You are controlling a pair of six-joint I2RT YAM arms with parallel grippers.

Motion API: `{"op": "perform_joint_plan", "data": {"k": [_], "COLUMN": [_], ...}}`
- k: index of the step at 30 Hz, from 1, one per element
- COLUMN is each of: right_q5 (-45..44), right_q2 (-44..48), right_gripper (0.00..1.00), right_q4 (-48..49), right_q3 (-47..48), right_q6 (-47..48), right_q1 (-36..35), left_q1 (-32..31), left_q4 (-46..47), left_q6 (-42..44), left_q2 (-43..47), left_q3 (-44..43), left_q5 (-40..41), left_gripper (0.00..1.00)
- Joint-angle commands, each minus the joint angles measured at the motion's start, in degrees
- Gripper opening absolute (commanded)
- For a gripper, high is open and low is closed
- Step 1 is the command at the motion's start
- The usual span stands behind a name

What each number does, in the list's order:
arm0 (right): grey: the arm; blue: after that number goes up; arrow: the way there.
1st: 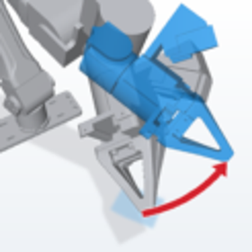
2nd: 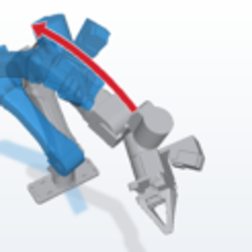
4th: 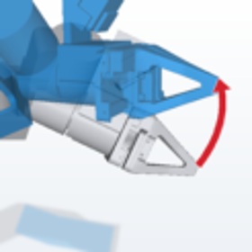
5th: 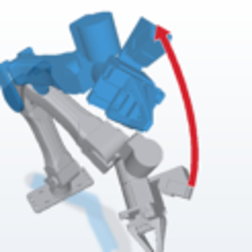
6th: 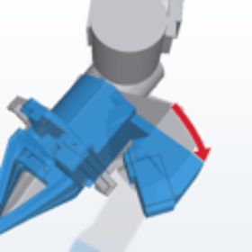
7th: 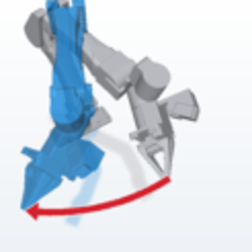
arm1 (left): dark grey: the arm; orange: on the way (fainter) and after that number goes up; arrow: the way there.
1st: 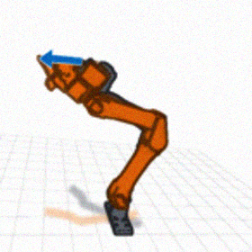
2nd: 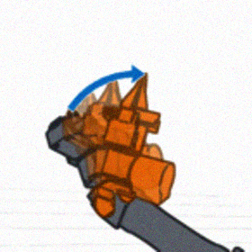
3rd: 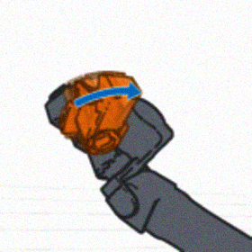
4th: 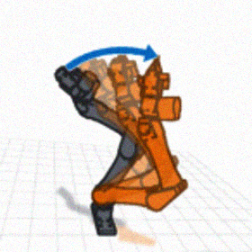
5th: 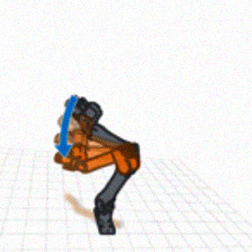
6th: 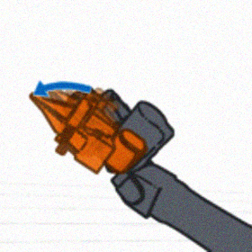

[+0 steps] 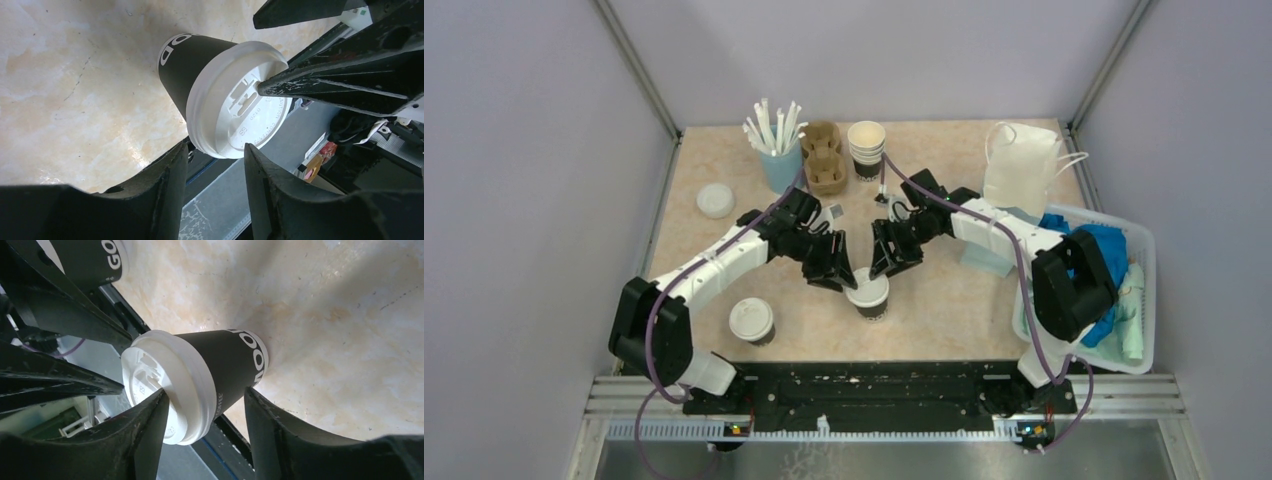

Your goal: Pack the takeout coffee

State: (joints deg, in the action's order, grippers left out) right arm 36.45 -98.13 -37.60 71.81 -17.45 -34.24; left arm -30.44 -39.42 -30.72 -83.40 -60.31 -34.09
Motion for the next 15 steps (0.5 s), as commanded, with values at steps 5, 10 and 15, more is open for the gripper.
{"op": "perform_joint_plan", "data": {"k": [5,10,15], "right_q5": [2.2,3.1,2.0], "right_q2": [4.5,7.9,9.2], "right_gripper": [0.63,0.65,0.62], "right_q4": [-2.9,-3.3,-2.8], "right_q3": [-0.8,-3.5,-4.6], "right_q6": [2.3,1.5,0.1], "right_q1": [1.1,2.1,3.6], "left_q1": [0.0,-0.1,-0.1], "left_q4": [2.0,2.3,3.4], "left_q6": [-1.4,-2.4,-6.0], "left_q2": [2.9,3.1,3.3], "left_q3": [-1.4,-0.4,1.5], "left_q5": [-1.7,-3.3,-5.2], "left_gripper": [0.61,0.67,0.63]}}
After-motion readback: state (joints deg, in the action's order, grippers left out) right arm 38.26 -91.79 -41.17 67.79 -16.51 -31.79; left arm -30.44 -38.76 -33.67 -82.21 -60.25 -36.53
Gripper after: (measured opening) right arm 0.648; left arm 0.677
